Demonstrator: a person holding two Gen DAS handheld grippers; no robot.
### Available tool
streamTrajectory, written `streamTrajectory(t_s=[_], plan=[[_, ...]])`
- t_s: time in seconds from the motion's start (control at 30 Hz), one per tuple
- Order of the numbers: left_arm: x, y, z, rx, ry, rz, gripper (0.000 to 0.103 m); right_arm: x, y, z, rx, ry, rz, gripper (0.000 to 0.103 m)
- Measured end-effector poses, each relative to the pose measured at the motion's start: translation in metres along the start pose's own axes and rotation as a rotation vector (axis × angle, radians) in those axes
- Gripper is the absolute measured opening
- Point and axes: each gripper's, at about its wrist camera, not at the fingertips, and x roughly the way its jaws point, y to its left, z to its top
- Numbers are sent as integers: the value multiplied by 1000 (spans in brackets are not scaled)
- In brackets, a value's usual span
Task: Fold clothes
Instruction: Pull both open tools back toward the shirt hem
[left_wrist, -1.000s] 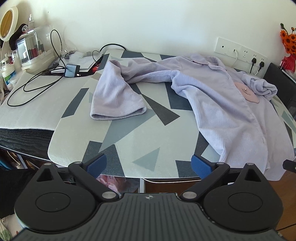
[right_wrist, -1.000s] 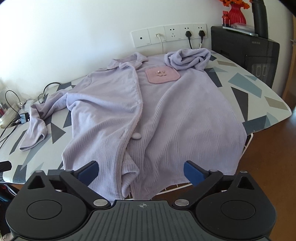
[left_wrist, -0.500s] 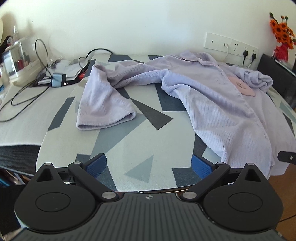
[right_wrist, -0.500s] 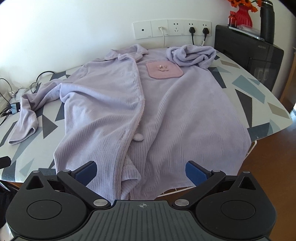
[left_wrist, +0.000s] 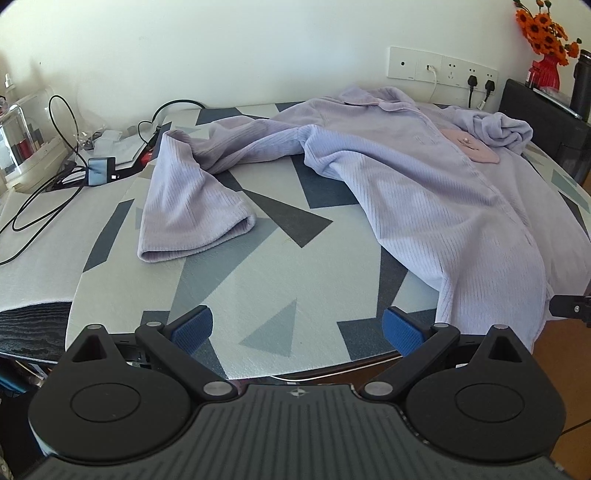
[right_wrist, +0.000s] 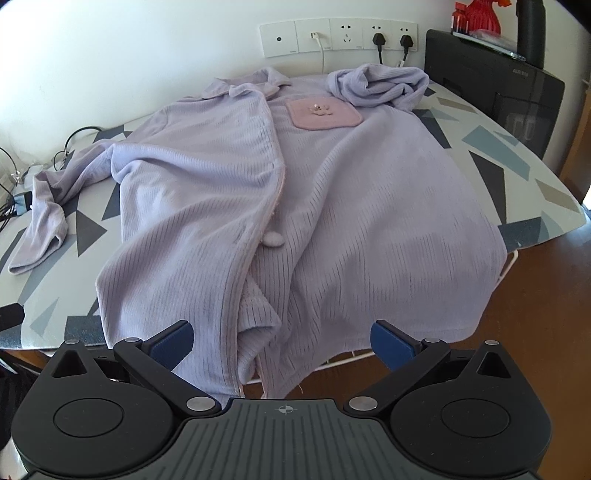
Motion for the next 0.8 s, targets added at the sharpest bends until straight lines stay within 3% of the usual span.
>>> streamTrajectory(t_s=[0.4, 0.8], plan=[[-5, -1, -14, -14, 18, -5, 100, -8, 6, -8, -35, -18, 7, 102], [-6, -7, -20, 39, 13, 1, 101, -10, 5, -20, -35, 5, 6, 102]])
